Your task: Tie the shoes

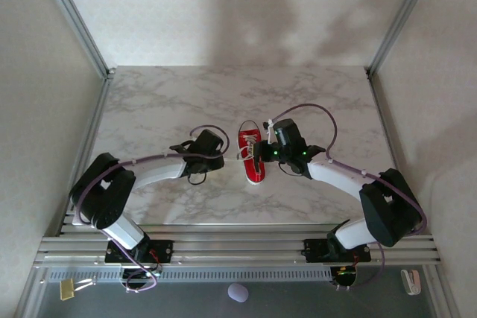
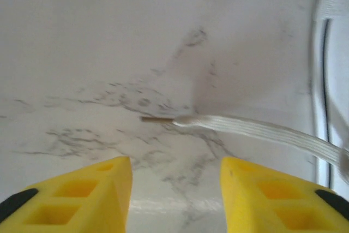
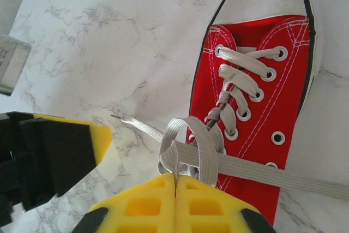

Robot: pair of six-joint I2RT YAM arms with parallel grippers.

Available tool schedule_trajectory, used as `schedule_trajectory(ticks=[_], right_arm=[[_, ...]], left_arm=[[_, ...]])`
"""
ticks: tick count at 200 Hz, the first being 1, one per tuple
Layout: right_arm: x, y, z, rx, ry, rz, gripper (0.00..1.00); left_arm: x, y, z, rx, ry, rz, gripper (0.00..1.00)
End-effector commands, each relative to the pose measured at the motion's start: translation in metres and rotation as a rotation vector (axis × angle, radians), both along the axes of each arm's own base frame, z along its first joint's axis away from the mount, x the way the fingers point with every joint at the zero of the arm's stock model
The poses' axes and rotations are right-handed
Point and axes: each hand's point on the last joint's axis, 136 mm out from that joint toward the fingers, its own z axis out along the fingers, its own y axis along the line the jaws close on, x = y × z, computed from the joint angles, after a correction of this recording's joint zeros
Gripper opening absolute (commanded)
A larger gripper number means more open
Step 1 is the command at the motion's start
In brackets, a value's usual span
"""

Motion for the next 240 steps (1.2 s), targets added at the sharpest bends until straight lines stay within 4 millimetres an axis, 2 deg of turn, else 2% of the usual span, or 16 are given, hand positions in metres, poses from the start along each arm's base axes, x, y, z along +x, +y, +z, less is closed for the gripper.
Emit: schedule_trajectory(ticks=[1, 40, 70, 105, 138, 185, 240], right_arm=[[0.000, -0.002, 0.010, 0.009, -0.015, 0.004, 0.00], [0.000, -0.004, 0.010, -0.001, -0.019, -0.002, 0.00], [-0.001, -0.005, 0.008, -0.004, -0.016, -0.002, 0.00], [0.000, -0.004, 0.008, -0.004, -0.017, -0.003, 0.00], [0.001, -0.004, 0.006, -0.006, -0.012, 0.000, 0.00], [0.001, -0.003, 0.006, -0.006, -0.012, 0.001, 0.00], [0.001, -0.003, 0.005, -0.004, -0.011, 0.001, 0.00]], left_arm=[[0.016, 0.016, 0.005, 0.098, -0.010, 0.066, 0.50], [0.024, -0.001, -0.005, 0.011, 0.040, 0.149, 0.42], [0.019, -0.007, -0.012, -0.010, 0.071, 0.191, 0.43], [0.015, -0.004, -0.012, 0.013, 0.076, 0.240, 0.45], [0.015, -0.009, -0.014, 0.017, 0.080, 0.233, 0.46], [0.018, -0.008, -0.028, 0.065, 0.091, 0.224, 0.45], [0.026, -0.011, -0.047, 0.126, 0.109, 0.198, 0.35]])
